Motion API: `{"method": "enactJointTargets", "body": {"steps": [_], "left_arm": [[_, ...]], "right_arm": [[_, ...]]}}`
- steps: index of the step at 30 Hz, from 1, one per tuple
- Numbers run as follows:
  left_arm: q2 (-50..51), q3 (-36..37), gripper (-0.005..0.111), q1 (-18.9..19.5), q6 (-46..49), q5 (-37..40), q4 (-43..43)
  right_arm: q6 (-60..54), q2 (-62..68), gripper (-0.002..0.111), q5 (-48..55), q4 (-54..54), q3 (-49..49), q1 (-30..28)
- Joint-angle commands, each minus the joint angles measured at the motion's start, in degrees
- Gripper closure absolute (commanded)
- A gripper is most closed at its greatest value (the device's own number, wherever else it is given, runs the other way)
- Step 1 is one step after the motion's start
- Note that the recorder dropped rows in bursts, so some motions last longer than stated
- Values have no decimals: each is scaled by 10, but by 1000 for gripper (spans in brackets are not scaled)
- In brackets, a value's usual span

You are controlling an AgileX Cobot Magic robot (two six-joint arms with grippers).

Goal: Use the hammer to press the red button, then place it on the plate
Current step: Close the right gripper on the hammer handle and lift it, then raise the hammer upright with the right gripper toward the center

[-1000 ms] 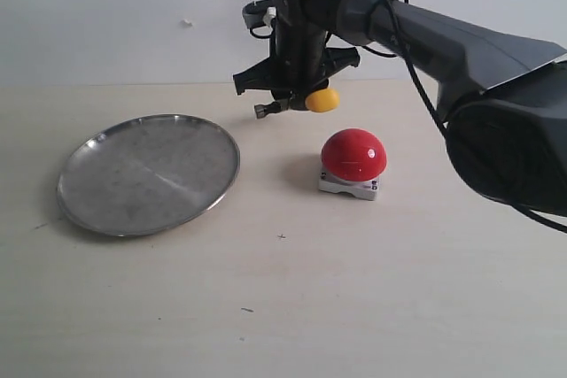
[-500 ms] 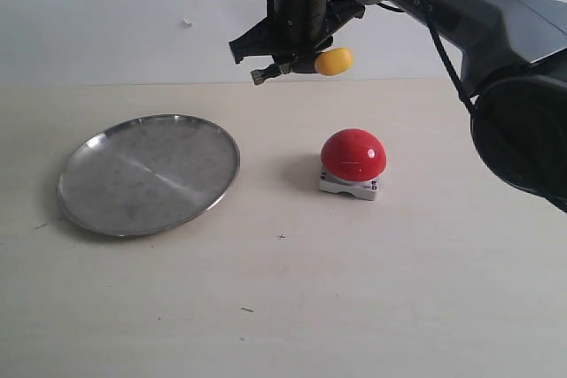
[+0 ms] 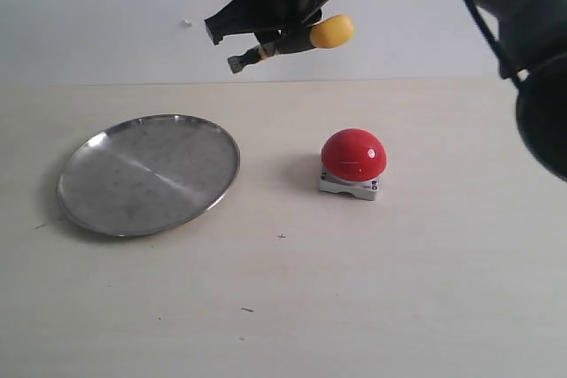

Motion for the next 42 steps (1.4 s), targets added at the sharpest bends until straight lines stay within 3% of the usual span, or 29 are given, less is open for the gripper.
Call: {"method": "enactJointTargets", "body": {"steps": [1, 4, 7, 8, 9, 10, 12, 15, 19, 25, 30, 42], "left_arm": [[-4, 0, 107, 0, 1, -1, -3], [-4, 0, 107, 0, 1, -1, -3], [-4, 0, 107, 0, 1, -1, -3], [-4, 0, 107, 0, 1, -1, -3], [-4, 0, 107, 0, 1, -1, -3], [-4, 0, 107, 0, 1, -1, -3], [-4, 0, 107, 0, 1, -1, -3], [-4, 0, 107, 0, 1, -1, -3], [-4, 0, 107, 0, 1, -1, -3], [-4, 0, 107, 0, 1, -1, -3], [-4, 0, 107, 0, 1, -1, -3], [-4, 0, 107, 0, 1, -1, -3]], "right_arm": [[-6, -79, 108, -59, 8, 119, -1], [3, -143, 108, -142, 11, 262, -1], [47, -227, 108, -286, 10, 421, -1], [68, -292, 108, -415, 9, 532, -1], [71, -324, 108, -470, 9, 574, -1], [73, -377, 108, -620, 12, 665, -1], [91, -425, 108, -767, 12, 756, -1], [81, -444, 108, -868, 33, 802, -1], [-121, -445, 108, -988, 217, 859, -1], [-213, -445, 108, -1411, 271, 1040, 39], [-283, -456, 108, -1411, 284, 1063, 64], [-278, -496, 108, -1411, 288, 1059, 82]]}}
